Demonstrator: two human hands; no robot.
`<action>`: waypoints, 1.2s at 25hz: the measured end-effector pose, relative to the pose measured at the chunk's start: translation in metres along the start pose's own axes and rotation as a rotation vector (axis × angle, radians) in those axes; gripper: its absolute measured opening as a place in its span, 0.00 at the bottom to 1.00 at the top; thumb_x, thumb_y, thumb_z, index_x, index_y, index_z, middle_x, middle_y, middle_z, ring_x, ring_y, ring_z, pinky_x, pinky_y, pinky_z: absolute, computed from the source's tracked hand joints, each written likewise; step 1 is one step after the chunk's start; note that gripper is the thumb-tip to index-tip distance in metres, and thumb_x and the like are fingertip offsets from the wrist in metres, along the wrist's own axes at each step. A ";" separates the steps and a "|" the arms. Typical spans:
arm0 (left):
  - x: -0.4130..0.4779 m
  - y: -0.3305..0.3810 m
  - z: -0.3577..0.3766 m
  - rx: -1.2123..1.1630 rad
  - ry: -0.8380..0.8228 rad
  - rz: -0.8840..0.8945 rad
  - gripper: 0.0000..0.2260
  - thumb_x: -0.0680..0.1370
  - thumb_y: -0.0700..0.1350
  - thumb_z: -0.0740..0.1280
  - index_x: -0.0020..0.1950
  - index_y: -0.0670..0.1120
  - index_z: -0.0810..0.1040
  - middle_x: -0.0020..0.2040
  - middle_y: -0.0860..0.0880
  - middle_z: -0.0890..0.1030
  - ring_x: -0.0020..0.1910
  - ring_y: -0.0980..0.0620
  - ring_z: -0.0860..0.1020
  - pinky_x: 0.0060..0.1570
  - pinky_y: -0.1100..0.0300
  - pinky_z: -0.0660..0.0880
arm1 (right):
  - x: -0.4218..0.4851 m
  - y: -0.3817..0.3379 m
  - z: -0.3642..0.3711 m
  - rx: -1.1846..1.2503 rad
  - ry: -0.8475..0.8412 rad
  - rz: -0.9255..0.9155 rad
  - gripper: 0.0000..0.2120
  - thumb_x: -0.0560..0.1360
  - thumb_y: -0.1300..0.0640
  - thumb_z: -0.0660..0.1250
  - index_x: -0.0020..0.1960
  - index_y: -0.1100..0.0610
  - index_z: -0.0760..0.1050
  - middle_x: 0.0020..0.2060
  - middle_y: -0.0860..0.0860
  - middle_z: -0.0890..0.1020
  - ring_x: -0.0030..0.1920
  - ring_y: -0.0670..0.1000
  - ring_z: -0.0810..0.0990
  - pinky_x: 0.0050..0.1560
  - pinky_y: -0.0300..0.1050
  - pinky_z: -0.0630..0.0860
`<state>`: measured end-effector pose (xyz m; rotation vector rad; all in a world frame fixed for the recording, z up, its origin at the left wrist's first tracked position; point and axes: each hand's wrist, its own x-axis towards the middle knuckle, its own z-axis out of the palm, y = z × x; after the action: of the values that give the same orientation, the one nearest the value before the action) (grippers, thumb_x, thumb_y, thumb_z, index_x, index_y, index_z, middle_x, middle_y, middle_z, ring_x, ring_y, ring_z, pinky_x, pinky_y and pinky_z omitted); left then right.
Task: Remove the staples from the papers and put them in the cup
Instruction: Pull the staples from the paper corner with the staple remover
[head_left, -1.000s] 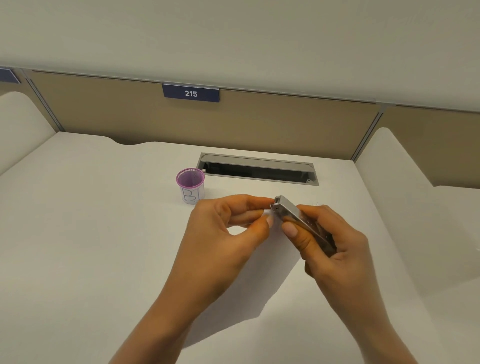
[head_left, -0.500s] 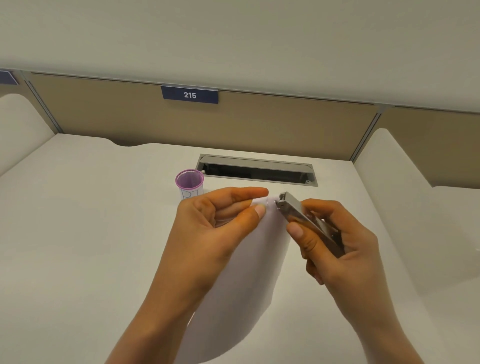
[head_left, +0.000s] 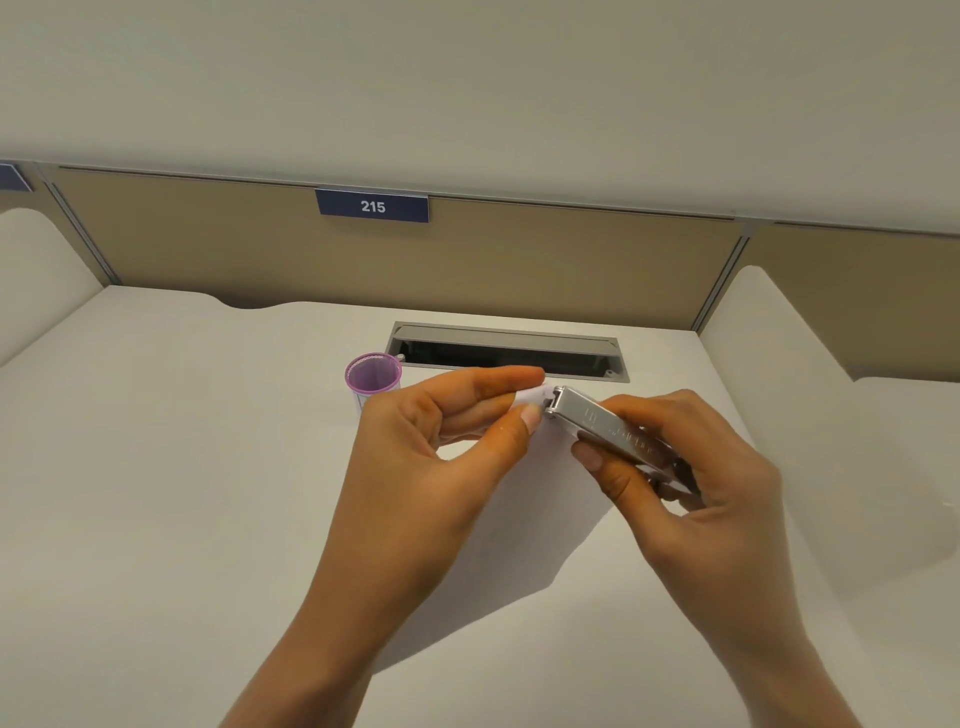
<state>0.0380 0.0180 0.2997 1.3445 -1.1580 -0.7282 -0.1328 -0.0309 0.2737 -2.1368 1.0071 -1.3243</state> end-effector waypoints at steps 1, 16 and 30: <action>0.000 0.001 0.002 0.013 0.002 0.018 0.08 0.71 0.53 0.71 0.49 0.61 0.83 0.44 0.67 0.85 0.47 0.65 0.83 0.44 0.68 0.80 | 0.000 0.000 0.000 -0.011 0.005 -0.006 0.14 0.71 0.50 0.71 0.55 0.54 0.80 0.44 0.43 0.79 0.43 0.43 0.78 0.40 0.23 0.71; -0.005 0.007 0.007 0.060 0.090 0.081 0.10 0.67 0.57 0.68 0.47 0.65 0.79 0.41 0.76 0.79 0.47 0.72 0.79 0.37 0.80 0.72 | 0.001 0.000 0.002 0.044 0.008 0.024 0.13 0.71 0.49 0.70 0.54 0.51 0.79 0.43 0.41 0.79 0.44 0.43 0.78 0.38 0.23 0.71; 0.005 -0.001 -0.003 0.150 -0.003 0.038 0.08 0.72 0.49 0.72 0.51 0.58 0.84 0.43 0.69 0.83 0.47 0.73 0.79 0.43 0.83 0.70 | 0.003 0.015 0.000 -0.252 0.032 -0.168 0.13 0.71 0.56 0.72 0.53 0.59 0.83 0.44 0.52 0.81 0.40 0.45 0.75 0.40 0.23 0.70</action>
<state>0.0425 0.0147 0.3001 1.4420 -1.2578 -0.6257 -0.1372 -0.0431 0.2651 -2.4416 1.0769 -1.3744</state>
